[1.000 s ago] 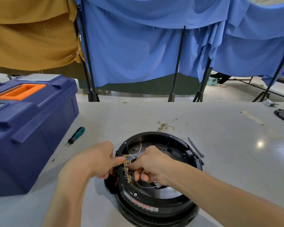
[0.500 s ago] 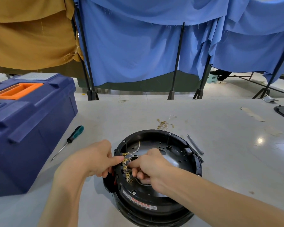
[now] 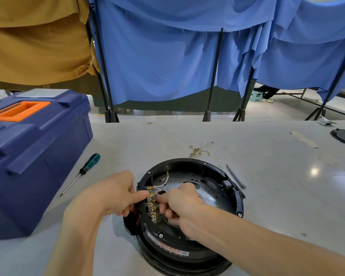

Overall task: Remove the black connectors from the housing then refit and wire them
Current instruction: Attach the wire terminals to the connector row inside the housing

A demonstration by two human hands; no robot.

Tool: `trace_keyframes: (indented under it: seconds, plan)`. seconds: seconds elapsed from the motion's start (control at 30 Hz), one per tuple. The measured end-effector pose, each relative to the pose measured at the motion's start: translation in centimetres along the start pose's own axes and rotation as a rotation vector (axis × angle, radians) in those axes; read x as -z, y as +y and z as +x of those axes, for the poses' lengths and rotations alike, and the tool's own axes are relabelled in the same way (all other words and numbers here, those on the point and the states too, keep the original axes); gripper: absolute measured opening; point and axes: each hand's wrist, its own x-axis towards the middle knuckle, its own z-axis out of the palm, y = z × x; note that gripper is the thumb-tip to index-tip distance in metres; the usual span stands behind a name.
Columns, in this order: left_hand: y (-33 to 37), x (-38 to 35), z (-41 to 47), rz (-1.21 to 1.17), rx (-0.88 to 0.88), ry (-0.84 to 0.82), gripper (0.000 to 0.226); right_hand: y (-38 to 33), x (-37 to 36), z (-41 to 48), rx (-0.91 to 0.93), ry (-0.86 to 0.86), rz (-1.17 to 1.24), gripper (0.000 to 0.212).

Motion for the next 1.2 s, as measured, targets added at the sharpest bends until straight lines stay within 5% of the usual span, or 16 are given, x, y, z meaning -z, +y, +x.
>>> trace_keyframes:
  seconds: [0.43, 0.67, 1.2]
  plan:
    - [0.2, -0.1, -0.1, -0.002, -0.007, 0.013, 0.055, -0.4, 0.5, -0.2, -0.027, -0.032, -0.097, 0.019]
    - [0.4, 0.1, -0.3, 0.018, -0.027, 0.016, 0.056, -1.1, 1.4, 0.0, -0.026, -0.132, -0.184, 0.007]
    - [0.1, 0.1, -0.1, -0.010, -0.050, 0.027, 0.055, -1.5, 0.2, 0.6, -0.075, -0.049, -0.199, 0.022]
